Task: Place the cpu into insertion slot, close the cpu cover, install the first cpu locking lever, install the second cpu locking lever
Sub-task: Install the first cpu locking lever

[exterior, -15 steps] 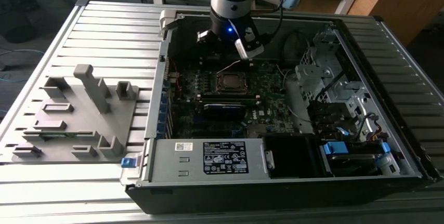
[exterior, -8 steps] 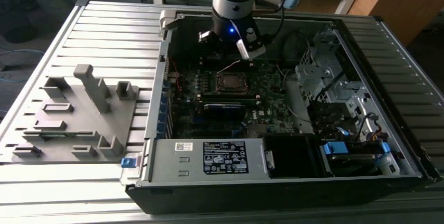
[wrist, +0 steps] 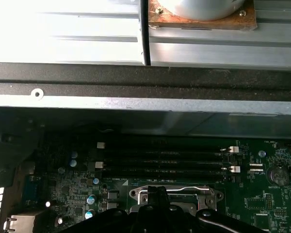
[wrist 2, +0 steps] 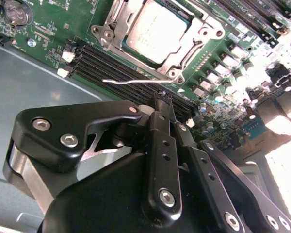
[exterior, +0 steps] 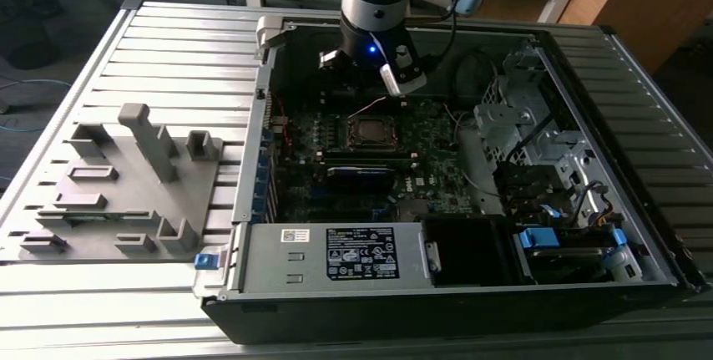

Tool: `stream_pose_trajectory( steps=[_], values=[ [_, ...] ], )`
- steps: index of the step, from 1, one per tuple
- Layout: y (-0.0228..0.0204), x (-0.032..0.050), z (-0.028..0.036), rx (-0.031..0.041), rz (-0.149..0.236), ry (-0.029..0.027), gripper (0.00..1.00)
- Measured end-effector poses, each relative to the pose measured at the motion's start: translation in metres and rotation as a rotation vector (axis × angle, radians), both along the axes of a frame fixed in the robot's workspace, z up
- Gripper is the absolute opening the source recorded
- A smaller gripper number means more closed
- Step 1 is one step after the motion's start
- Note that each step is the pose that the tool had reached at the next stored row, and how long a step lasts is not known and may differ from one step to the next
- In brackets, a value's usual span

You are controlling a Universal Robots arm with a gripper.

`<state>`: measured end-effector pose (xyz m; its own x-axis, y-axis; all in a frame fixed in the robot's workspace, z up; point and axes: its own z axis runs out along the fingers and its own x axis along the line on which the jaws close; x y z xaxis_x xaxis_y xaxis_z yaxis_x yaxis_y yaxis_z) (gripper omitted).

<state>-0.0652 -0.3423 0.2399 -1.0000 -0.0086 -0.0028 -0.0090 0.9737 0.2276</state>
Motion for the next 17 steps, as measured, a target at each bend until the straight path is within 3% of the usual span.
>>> stream_pose_trajectory(
  steps=[17],
  values=[
    [0.0,0.0033,-0.0004,-0.0003,0.0,0.0002,0.1]
  ],
)
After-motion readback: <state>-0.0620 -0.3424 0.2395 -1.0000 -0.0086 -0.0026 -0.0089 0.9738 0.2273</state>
